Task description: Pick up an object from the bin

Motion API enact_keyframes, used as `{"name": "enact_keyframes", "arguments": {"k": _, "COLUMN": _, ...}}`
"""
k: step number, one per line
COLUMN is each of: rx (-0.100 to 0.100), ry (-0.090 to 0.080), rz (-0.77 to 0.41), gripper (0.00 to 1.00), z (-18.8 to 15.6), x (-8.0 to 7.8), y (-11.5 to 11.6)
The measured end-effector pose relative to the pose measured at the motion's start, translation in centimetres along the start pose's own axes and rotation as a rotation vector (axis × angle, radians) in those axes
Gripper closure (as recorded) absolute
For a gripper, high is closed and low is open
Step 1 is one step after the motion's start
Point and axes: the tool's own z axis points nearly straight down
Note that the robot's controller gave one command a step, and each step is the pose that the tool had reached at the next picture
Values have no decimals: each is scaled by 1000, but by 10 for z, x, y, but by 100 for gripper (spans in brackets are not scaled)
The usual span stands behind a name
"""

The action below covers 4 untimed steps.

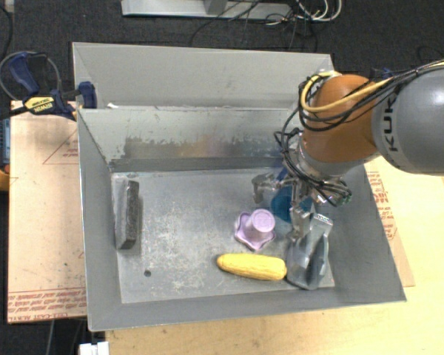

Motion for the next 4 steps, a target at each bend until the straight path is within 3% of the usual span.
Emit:
{"name": "enact_keyframes", "arguments": {"k": 1, "rx": 12, "ry": -14, "rz": -64, "gripper": 0, "z": 30, "x": 0, "y": 36}}
{"name": "enact_keyframes", "arguments": {"k": 2, "rx": 8, "ry": -12, "rz": -118, "gripper": 100, "z": 29, "x": -19, "y": 17}}
{"name": "enact_keyframes", "arguments": {"k": 4, "rx": 7, "ry": -13, "rz": -116, "gripper": 100, "z": 23, "x": -19, "y": 18}}
